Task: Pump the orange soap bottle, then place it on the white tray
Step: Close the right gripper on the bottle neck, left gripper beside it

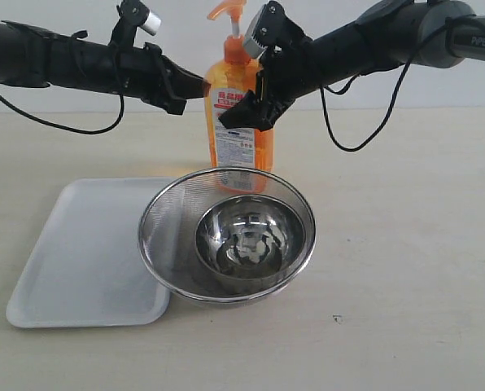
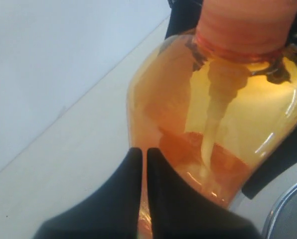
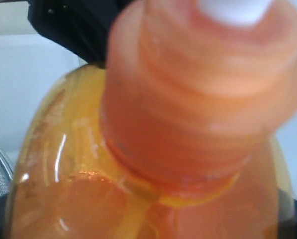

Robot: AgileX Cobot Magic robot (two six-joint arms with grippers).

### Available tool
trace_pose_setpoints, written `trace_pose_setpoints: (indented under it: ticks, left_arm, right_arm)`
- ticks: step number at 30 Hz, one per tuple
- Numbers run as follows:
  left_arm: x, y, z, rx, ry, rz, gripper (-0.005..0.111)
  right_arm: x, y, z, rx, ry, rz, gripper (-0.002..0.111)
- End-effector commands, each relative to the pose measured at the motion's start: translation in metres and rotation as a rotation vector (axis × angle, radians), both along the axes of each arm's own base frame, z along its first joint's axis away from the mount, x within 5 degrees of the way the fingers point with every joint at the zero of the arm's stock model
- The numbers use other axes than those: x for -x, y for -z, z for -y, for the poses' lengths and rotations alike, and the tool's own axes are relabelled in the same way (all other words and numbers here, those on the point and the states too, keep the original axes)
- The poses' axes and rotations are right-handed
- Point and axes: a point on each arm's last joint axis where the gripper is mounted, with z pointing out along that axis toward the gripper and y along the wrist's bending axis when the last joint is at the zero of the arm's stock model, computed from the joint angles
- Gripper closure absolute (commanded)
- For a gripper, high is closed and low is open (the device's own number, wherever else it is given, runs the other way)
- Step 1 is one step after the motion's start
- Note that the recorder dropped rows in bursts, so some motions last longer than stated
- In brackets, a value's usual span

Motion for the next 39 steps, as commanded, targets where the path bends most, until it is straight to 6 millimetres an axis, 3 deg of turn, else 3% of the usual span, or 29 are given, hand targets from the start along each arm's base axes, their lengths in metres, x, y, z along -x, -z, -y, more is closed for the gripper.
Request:
trace_pose_setpoints:
  ticks: [1, 15, 17, 22, 39]
  left_arm:
    - [0.011, -0.0076, 0.0201, 0.052, 0.109, -0.012, 0.102]
    - [0.011, -0.0076, 0.0201, 0.053, 0.108, -0.014, 0.102]
    - [0.011, -0.0076, 0.0201, 0.053, 0.108, -0.014, 0.102]
    - [0.011, -0.0076, 0.0201, 0.055, 0.106, -0.018, 0.102]
    - [0.0113, -0.0078, 0.0208, 0.06, 0.106, -0.025, 0.102]
  right_arm:
    - [0.0075, 0.0006, -0.0131, 0.007, -0.053, 0.001, 0.06]
    - [0.0066, 0.0006, -0.0128, 0.007, -0.043, 0.003, 0.066]
    - [0.0064, 0.0005, -0.0128, 0.007, -0.041, 0.004, 0.074]
    - [0.0064, 0.0005, -0.0128, 0.007, -0.041, 0.004, 0.109]
    - [0.0039, 0.0004, -0.012, 0.003, -0.003, -0.002, 0.108]
